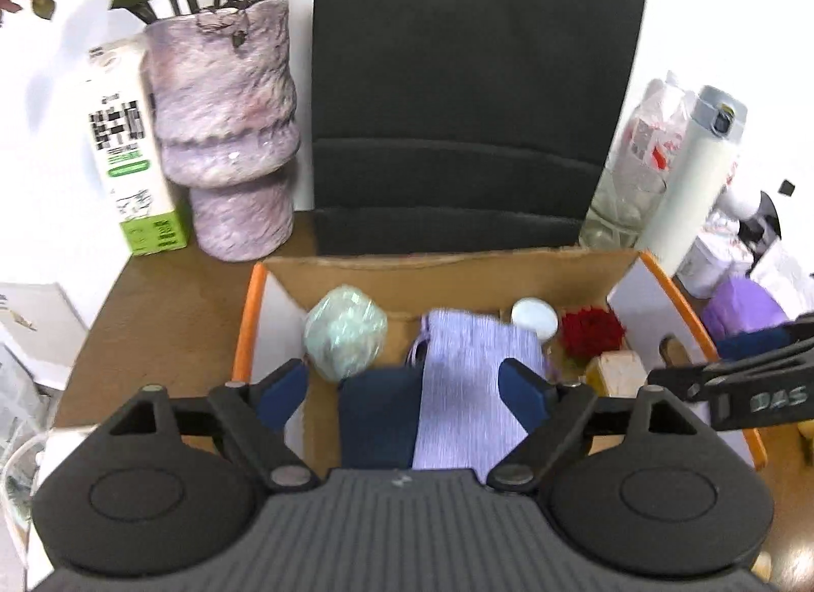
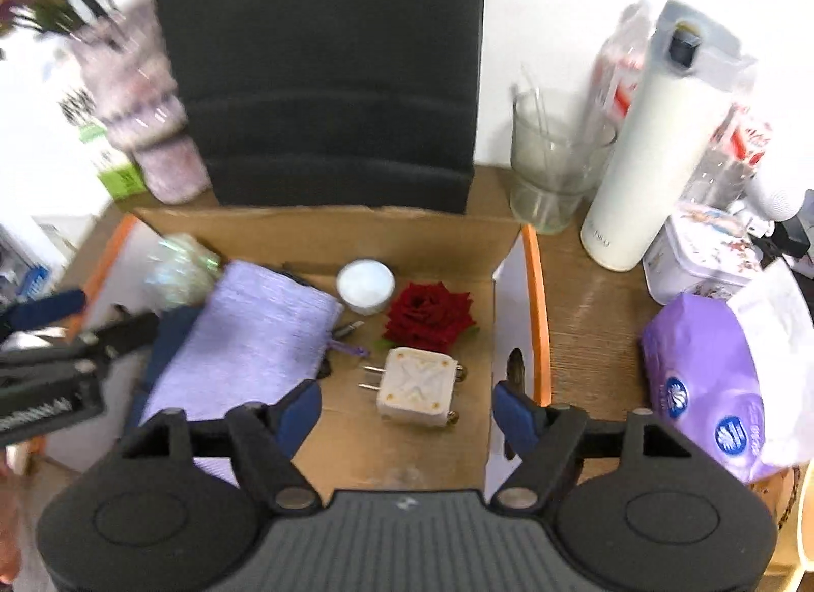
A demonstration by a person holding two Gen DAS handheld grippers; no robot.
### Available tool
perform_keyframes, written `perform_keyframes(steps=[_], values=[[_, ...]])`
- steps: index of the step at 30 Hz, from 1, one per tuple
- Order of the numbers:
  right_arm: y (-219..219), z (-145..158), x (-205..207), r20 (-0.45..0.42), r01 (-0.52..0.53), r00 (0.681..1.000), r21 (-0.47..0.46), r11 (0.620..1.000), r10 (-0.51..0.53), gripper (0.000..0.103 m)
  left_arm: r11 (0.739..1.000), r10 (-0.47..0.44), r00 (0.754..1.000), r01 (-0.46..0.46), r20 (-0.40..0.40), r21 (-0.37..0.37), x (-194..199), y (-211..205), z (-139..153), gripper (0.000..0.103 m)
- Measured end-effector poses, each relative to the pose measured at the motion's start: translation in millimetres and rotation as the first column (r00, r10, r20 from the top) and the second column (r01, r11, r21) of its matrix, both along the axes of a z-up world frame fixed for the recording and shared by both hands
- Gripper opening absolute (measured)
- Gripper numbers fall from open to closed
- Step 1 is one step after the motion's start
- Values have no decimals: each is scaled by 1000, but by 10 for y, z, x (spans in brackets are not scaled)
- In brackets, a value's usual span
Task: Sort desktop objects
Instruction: 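Carry the plug adapter and purple pouch into the box and release both, then withdraw both tools from the box back over the table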
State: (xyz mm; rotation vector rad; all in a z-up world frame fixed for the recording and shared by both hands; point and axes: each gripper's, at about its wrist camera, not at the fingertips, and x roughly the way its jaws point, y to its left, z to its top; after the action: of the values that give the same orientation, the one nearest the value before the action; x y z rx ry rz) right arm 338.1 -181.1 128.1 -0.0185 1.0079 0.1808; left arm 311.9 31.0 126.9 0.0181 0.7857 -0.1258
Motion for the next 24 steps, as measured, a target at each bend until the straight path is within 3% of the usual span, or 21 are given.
perform_keyframes(steps=[3,9,15,20,24], values=[[-34,62,-310,70,-22,997,26,999,20,75,1000,-7,1000,7,8,31,-287,-33,20,87],[-132,67,-1038,256,-10,967,-5,1000,11,76,997,-32,994,23,107,78,-1038,-123,32,88],[-168,-213,-1973,340,-47,940,7,999,42,79,999,-20,988,25,155,-28,-1927,19,-85,93],[-106,-540,-2739,370,-81,926,10,997,72,86,985,-50,990,70,130,-156,-2595,216,-509,100],[-40,-843,-3172,358,-78,931,12,997,69,86,994,22,993,-9,113,-112,-3000,250,-802,98]])
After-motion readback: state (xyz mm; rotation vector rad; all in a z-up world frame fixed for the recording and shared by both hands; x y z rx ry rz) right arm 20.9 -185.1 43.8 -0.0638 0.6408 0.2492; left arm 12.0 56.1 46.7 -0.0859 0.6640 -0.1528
